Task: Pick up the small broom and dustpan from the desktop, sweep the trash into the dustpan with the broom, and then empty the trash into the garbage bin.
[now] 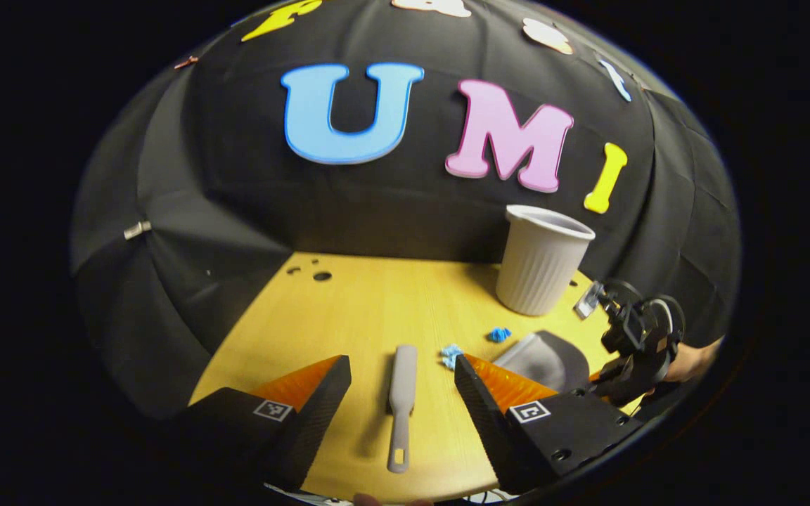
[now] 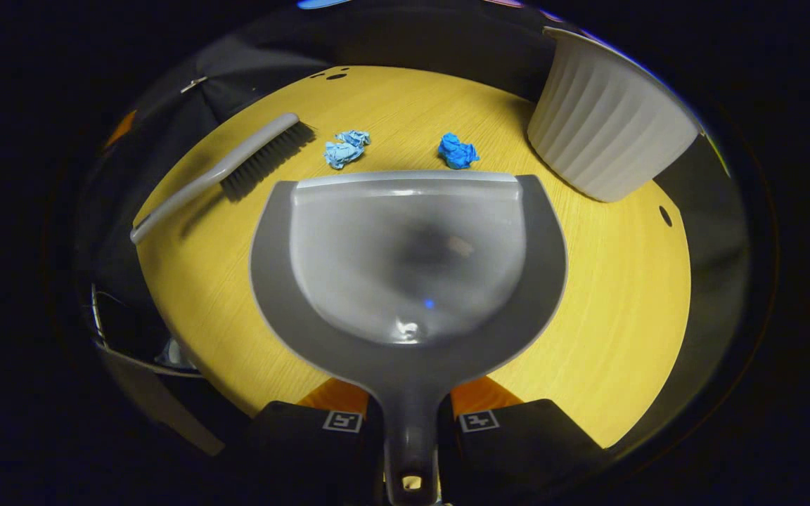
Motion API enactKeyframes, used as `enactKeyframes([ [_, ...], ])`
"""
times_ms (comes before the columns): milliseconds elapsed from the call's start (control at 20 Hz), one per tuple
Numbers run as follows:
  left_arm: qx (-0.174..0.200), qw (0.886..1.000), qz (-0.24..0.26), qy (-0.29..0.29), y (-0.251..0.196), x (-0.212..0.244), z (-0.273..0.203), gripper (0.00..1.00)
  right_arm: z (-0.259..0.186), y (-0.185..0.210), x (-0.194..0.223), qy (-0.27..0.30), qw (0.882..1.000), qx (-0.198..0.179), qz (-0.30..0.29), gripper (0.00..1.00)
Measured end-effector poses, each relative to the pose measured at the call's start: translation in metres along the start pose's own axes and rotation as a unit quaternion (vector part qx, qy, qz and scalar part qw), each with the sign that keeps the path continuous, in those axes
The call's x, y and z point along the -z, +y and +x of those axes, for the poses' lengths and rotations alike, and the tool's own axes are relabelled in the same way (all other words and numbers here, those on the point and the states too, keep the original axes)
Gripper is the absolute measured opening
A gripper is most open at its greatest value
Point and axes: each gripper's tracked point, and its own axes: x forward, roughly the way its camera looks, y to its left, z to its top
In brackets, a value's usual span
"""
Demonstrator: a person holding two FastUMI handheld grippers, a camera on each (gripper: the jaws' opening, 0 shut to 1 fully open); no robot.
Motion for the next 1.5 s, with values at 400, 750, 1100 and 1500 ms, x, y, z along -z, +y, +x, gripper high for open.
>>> enactKeyframes([
  [400,-0.007,0.979,0.024,0.204,0.010,0.104,0.055,0.93,-0.014,-0.029,-0.002,-0.006,1.000,-0.004,-0.017,0.35],
  [750,-0.023,0.955,0.048,0.293,0.018,0.150,0.087,0.79,-0.011,-0.037,-0.004,-0.003,1.000,-0.008,-0.008,0.35],
  [1100,-0.032,0.946,0.057,0.318,0.023,0.159,0.097,0.52,-0.009,-0.044,-0.004,0.004,1.000,-0.010,-0.009,0.35],
  [1500,-0.013,0.945,0.122,0.302,0.022,0.126,0.132,0.31,-0.002,-0.045,0.003,0.029,0.997,-0.018,-0.064,0.34],
])
